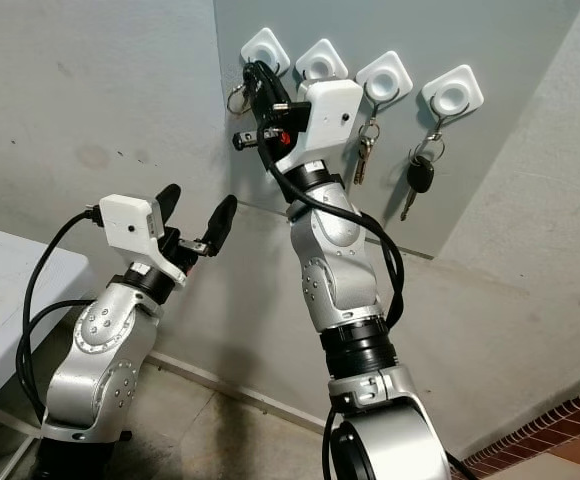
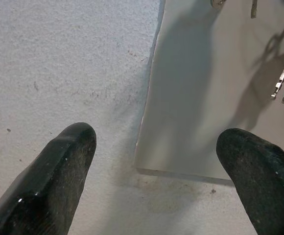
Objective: Hang keys on a hook
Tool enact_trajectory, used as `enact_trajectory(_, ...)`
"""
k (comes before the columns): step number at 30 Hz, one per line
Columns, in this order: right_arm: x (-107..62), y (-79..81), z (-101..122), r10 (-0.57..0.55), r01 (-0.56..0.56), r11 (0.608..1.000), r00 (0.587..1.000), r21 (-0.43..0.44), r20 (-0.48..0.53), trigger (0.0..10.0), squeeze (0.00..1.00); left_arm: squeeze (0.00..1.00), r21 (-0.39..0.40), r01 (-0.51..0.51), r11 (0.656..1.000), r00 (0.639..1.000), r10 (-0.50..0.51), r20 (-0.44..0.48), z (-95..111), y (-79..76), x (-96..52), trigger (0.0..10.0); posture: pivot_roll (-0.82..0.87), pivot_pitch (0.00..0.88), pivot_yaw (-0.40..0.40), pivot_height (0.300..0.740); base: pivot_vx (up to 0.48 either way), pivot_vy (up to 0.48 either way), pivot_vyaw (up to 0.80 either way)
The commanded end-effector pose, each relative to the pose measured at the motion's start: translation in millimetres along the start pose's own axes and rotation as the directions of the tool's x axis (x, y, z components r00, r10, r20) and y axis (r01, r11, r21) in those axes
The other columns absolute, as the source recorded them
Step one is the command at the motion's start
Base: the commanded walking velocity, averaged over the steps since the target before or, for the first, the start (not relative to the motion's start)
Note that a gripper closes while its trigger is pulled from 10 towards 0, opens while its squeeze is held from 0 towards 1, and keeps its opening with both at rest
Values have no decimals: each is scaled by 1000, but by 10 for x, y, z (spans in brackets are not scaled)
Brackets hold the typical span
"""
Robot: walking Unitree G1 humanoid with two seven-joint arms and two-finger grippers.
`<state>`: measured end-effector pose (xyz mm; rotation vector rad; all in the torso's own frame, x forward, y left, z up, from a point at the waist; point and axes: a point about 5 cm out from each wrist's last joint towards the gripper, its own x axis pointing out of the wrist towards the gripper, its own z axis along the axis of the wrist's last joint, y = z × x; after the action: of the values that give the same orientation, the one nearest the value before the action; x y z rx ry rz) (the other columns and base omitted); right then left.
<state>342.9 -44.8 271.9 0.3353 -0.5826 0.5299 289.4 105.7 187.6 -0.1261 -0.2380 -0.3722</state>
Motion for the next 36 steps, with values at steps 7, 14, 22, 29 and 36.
enact_trajectory(7,-45,-61,102,-21,21,1000,997,0,79,10000,0,0,9,6,1000,1000,-6,7,37,-24,13,10000,21,26,-42,740,0,0,0)
enact_trajectory(14,-120,-39,98,26,-30,999,996,40,90,10000,0,0,11,9,1000,1000,-9,6,37,-27,13,10000,20,23,-40,740,0,0,0)
enact_trajectory(22,-184,59,-11,121,-121,992,992,18,34,10000,0,0,12,8,1000,1000,-9,6,38,-22,16,10000,21,21,-41,740,0,0,0)
enact_trajectory(29,-229,88,-126,158,-157,987,987,26,-39,10000,0,0,15,7,1000,1000,-7,7,38,-24,12,10000,25,15,-42,740,0,0,0)
enact_trajectory(36,-243,99,-171,152,-149,988,986,50,-63,10000,0,0,16,7,1000,1000,-7,5,38,-27,4,10000,27,12,-41,740,0,0,0)
